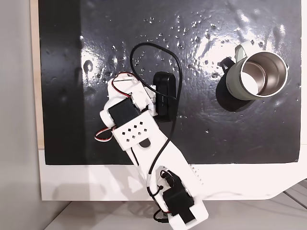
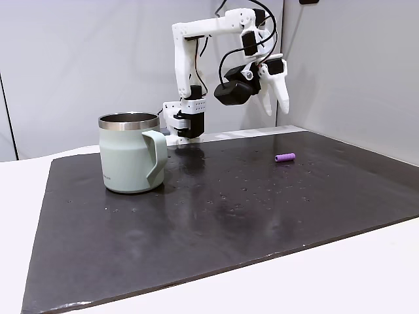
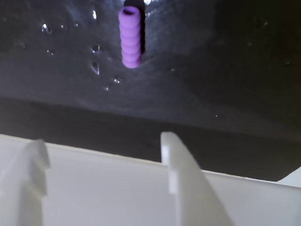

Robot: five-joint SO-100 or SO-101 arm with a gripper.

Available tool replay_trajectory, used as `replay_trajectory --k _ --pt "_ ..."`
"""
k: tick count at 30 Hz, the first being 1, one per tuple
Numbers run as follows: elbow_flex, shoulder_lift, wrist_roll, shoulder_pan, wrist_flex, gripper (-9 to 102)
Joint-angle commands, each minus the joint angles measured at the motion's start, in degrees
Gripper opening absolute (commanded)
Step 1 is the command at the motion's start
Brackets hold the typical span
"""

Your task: Grasp a pengrip and put it in the cup.

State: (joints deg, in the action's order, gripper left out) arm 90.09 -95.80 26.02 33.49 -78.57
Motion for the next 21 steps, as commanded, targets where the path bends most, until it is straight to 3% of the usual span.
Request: replay_trajectory --k 1,21 --pt "-6.8 3.6 1.4 -0.1 0.2 23" --pt "-25.7 31.4 3.4 0.9 -5.1 23"
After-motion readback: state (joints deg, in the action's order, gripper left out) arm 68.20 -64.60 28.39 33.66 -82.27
